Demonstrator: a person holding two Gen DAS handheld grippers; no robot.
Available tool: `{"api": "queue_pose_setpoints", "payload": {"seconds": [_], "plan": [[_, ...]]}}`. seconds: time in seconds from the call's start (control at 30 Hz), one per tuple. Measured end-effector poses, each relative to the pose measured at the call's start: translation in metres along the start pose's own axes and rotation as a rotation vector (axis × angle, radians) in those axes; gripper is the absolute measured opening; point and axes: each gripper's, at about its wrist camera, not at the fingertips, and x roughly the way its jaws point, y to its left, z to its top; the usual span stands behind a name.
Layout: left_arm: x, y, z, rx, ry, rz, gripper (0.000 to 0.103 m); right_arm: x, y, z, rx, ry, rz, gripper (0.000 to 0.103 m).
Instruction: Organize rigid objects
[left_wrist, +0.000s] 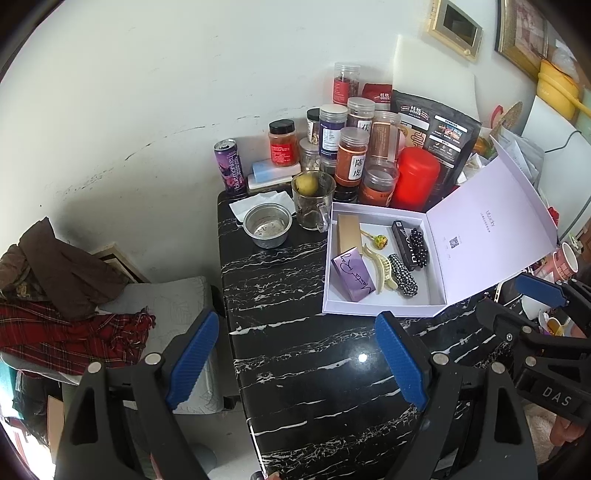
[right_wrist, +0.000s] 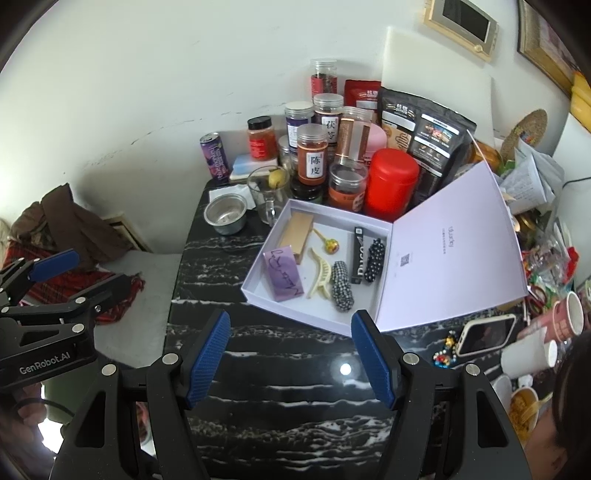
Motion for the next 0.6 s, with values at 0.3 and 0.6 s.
{"api": "queue_pose_setpoints", "payload": {"seconds": [0.3, 0.6], "plan": [[0.0004, 0.0046, 0.0001, -0.016, 0.004, 0.003, 0.087, 0.0014, 0.0021, 0.0021, -0.011, 0.003, 0.007, 0.069], [-0.0008, 0.0053, 0.0002, -0.017, 0.002, 0.002, 0.087, 0.0018, 0.0028, 0.0021, -0.015, 0.003, 0.007, 0.069]]}}
